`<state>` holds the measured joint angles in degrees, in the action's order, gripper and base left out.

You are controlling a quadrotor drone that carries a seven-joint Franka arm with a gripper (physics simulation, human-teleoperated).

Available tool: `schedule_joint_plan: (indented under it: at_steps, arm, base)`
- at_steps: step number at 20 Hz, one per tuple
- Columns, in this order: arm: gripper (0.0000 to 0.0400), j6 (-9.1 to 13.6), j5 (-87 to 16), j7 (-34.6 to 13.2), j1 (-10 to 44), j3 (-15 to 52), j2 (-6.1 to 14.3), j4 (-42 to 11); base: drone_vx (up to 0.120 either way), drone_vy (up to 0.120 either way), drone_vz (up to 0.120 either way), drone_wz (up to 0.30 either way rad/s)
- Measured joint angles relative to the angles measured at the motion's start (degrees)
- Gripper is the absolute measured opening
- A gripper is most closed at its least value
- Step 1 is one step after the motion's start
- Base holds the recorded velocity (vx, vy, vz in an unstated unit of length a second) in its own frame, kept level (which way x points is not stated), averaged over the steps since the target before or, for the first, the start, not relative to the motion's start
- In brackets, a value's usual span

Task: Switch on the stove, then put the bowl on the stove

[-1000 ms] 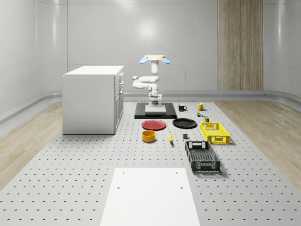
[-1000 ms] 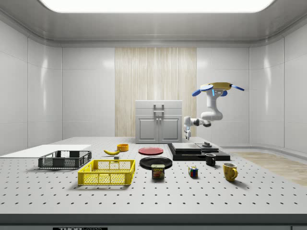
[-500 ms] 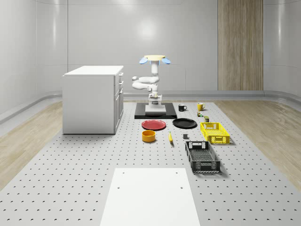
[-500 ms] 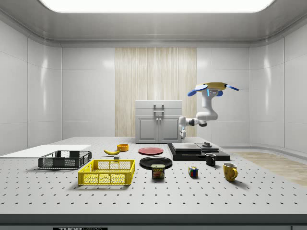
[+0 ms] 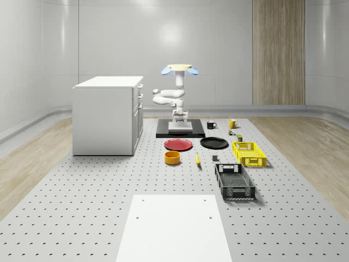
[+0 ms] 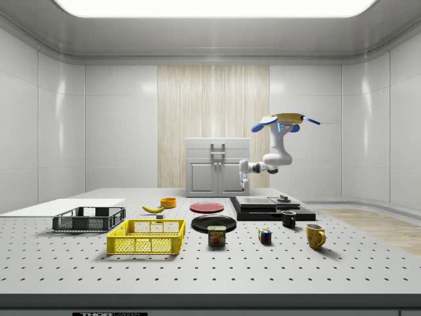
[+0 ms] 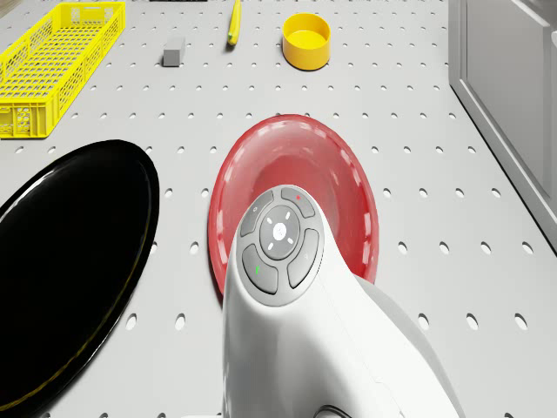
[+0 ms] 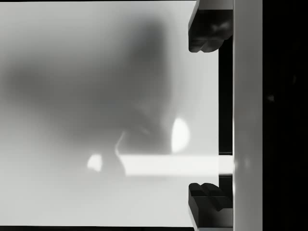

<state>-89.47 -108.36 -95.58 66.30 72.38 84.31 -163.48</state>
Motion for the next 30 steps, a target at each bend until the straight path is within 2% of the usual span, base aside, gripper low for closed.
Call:
schedule_joint_plan:
  at_steps: [30]
  arm:
    - [0.0400,-1.2,0.6,-0.3,0.4,0.2,1.3,0.1]
  base:
    - [0.120,0.000,0.000,0.000]
